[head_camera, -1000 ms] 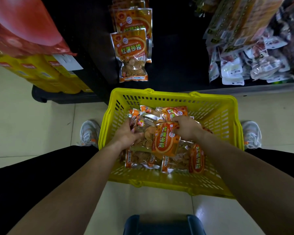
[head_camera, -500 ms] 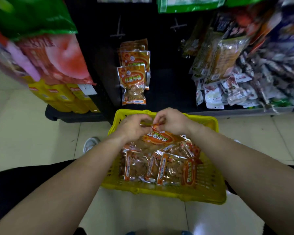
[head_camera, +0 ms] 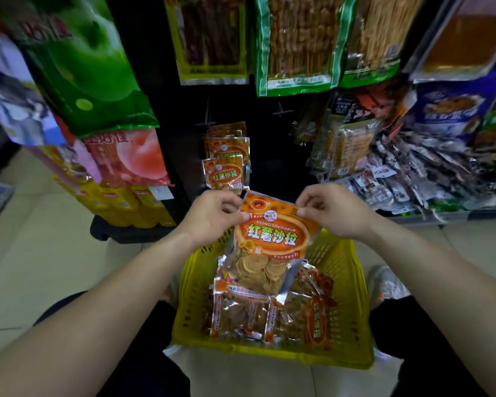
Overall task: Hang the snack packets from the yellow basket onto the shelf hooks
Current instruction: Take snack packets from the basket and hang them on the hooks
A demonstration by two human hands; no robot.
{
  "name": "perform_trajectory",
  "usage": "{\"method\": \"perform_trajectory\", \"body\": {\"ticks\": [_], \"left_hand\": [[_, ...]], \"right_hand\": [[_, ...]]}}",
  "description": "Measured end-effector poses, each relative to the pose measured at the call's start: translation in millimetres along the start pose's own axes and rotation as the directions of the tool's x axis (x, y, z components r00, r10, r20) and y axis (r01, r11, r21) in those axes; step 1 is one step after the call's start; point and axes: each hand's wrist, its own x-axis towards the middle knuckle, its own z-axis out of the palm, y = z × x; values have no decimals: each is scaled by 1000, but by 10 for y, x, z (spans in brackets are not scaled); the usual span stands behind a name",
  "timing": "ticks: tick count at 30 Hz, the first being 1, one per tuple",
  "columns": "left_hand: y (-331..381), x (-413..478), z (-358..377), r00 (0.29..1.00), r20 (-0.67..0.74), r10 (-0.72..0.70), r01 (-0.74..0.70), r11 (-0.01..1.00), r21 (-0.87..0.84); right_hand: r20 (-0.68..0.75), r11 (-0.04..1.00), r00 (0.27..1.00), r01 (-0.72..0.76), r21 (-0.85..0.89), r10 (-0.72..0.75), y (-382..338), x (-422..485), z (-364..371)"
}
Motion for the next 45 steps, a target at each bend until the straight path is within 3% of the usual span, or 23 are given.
{"method": "perform_trajectory", "body": {"ticks": [4,9,18,35,41,45], "left_hand": [[-53,31,105,996,-41,-74,70,993,-93],[14,209,249,990,-143,-12,13,1000,2],[-94,608,204,994,-85,-70,70,998,-9],[-236,632,147,986,-128,-109,111,994,7],[-244,621,206,985,-144,-95,99,995,21],[-277,609,233,987,-125,-100,100,995,-7]], "right_hand": [[-38,999,999,19,47,-17,88,103,40],[-103,996,995,15,92,-5,252,319,20],[-60,992,998,40,120,-33,446,567,6],[-43,986,999,2,170,5,333,707,91],[122,1000,992,13,10,-15,241,689,198],[88,989,995,61,-137,-49,145,676,216]]}}
